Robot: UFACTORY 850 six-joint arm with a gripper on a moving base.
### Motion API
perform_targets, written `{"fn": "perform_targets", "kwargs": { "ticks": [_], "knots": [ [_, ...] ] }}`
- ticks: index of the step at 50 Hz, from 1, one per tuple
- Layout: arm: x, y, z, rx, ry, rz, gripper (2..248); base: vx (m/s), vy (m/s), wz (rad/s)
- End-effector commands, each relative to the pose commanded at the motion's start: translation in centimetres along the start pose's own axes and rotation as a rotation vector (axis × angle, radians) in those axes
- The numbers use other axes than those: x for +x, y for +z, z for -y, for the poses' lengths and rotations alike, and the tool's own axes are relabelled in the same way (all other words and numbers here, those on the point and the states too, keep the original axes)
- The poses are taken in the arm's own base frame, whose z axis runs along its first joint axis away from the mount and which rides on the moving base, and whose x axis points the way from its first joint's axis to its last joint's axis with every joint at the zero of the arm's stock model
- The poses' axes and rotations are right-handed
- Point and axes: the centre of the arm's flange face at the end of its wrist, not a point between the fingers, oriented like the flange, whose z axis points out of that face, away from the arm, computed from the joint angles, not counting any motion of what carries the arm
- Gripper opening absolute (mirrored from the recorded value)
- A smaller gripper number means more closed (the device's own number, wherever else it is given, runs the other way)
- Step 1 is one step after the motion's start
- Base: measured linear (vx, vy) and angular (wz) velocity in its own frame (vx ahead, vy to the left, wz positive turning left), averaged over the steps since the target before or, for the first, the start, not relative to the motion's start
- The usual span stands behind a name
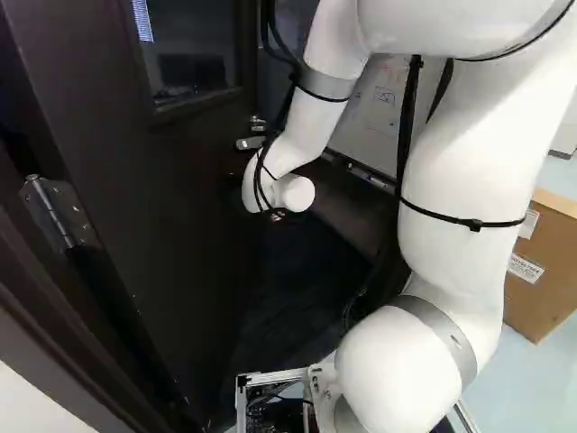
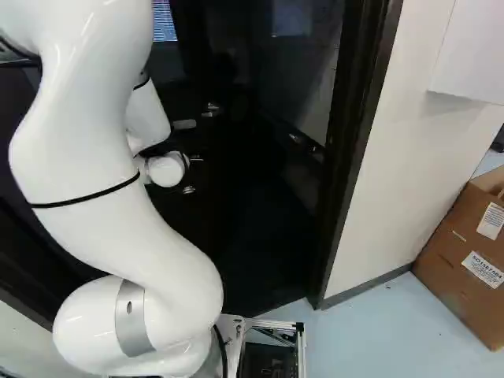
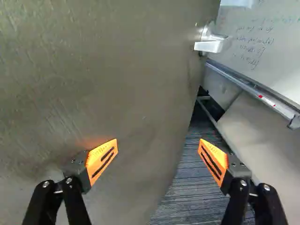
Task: Open the door and move inside
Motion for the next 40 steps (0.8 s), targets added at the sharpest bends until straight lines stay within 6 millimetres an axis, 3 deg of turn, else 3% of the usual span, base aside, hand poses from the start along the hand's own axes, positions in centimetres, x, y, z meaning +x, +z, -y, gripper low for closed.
{"fn": "perform_targets", "kwargs": {
  "ticks": [40],
  "knots": [
    [0.7, 3.3, 5.0, 0.095, -0.026, -0.013, 247, 0.000, 0.000, 0.000]
  ]
}}
